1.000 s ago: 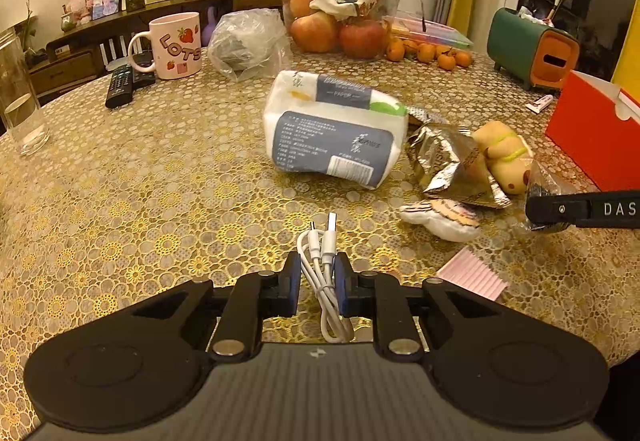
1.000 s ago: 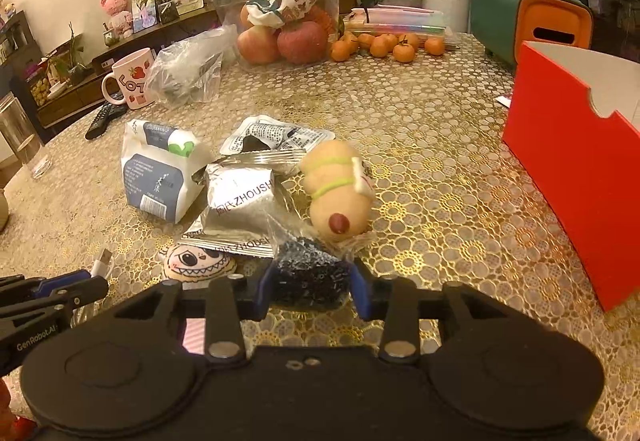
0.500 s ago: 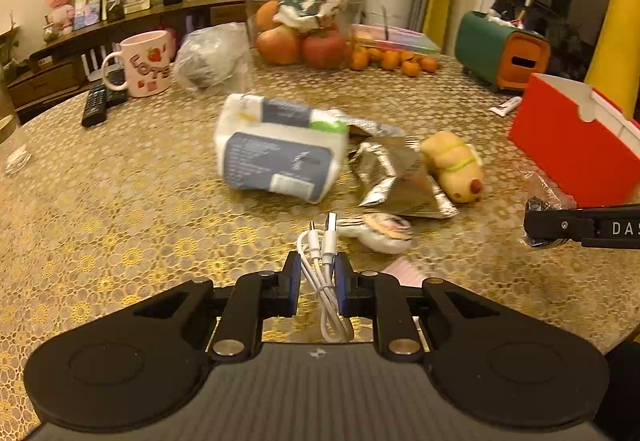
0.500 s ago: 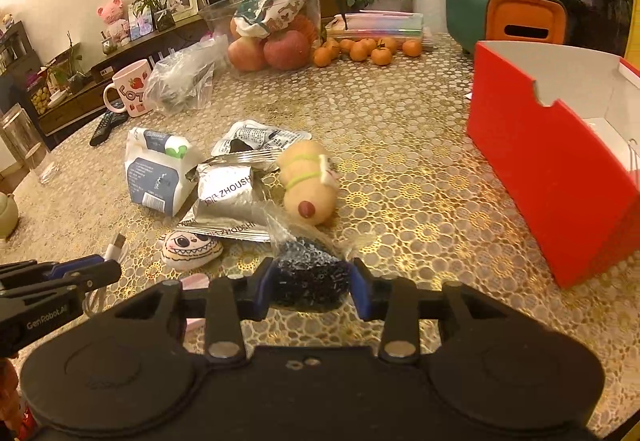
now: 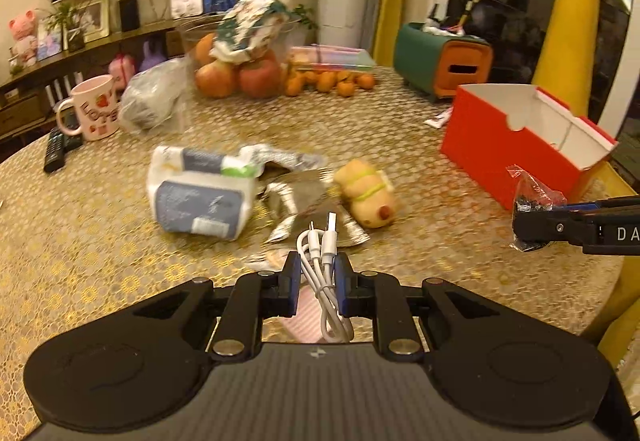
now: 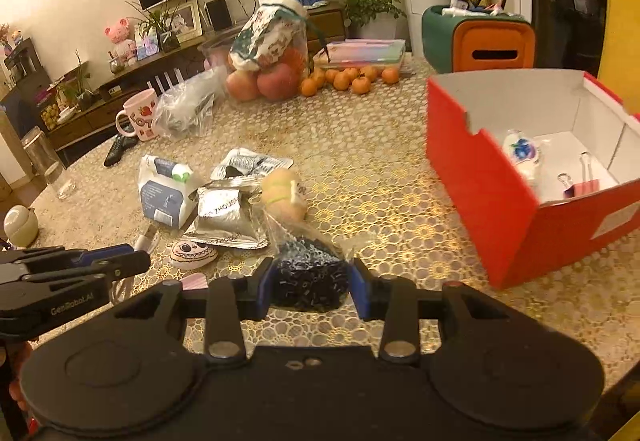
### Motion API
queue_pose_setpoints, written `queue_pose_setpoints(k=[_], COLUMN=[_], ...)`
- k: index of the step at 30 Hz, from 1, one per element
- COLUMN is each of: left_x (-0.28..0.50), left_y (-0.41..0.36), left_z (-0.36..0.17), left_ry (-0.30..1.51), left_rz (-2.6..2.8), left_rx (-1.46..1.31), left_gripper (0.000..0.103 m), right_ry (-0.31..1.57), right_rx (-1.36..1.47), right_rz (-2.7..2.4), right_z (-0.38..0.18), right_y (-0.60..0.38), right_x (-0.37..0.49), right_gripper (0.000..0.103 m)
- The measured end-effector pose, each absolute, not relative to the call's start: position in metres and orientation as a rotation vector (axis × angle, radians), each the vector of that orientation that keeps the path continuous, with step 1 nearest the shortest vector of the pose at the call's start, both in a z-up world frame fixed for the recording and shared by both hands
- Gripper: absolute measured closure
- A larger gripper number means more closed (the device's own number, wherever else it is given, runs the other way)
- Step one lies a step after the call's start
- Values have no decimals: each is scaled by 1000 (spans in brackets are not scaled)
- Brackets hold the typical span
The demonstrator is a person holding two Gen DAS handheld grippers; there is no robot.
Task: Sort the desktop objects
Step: 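Carry the white cable and black-filled bag with both tools into the red box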
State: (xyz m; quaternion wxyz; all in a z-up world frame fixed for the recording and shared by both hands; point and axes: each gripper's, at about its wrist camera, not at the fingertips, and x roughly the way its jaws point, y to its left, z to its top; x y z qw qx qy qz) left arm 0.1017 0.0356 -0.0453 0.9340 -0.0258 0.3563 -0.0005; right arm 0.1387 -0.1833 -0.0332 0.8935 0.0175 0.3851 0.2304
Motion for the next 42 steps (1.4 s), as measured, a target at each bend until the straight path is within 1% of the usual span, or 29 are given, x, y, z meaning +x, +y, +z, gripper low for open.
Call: queue_pose_setpoints(k=[10, 20, 33, 42], left_x=[113, 134, 173, 204], left_y=[-4, -46, -109, -160], left_z=[-15, 7, 23, 26], left_ry=[711, 703, 697, 694], left_rz=[-98, -194, -314, -393], left_rx=[-40, 3, 43, 100], left_gripper=[86, 86, 86, 86], right_ry=[756, 737, 697, 695], right_rx=[37, 19, 7, 12], right_rz=[485, 460, 394, 320], right_z=[-6, 8, 29, 28], right_y=[-222, -259, -326, -364], right_x=[134, 139, 160, 193], right_gripper=[65, 65, 65, 65])
